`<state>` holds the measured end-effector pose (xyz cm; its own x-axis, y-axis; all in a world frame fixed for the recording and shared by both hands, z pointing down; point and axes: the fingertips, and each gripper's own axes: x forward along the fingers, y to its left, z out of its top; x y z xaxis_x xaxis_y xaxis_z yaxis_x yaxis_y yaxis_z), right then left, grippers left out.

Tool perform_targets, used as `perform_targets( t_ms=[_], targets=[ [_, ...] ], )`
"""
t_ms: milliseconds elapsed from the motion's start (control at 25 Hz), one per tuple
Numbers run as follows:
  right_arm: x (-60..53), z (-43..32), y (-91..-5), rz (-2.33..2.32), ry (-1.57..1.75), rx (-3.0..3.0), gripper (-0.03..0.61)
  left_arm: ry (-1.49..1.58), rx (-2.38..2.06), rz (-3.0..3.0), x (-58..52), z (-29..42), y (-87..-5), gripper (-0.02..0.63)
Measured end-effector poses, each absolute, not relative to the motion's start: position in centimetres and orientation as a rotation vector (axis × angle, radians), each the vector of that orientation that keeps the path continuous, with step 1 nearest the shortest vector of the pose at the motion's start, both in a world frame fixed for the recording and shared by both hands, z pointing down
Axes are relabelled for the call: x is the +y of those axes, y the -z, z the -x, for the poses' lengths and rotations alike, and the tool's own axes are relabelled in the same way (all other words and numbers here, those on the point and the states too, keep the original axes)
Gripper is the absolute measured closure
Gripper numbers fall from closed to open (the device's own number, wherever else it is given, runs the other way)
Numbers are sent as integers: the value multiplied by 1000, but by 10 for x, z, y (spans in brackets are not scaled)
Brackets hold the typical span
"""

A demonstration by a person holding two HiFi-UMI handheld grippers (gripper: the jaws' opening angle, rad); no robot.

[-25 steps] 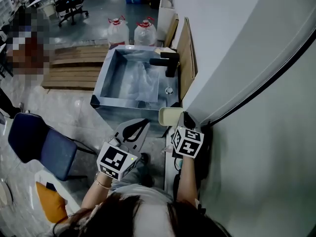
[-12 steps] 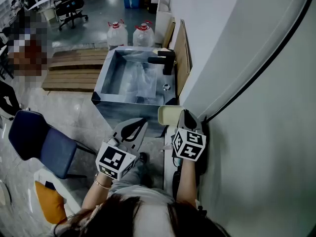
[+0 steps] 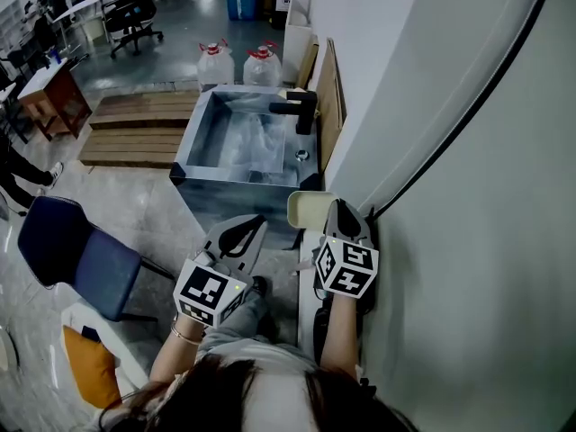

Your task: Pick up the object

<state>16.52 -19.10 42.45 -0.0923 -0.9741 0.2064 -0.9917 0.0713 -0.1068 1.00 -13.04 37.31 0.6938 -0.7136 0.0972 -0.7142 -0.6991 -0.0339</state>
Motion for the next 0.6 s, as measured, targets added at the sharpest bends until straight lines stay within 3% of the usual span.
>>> perform_targets(
  t_ms=[600],
  targets=[
    [-154,-155,-399,-2079,-311,-2304,545,-152,-1240,-2913,-104,-1,-359,604]
  ],
)
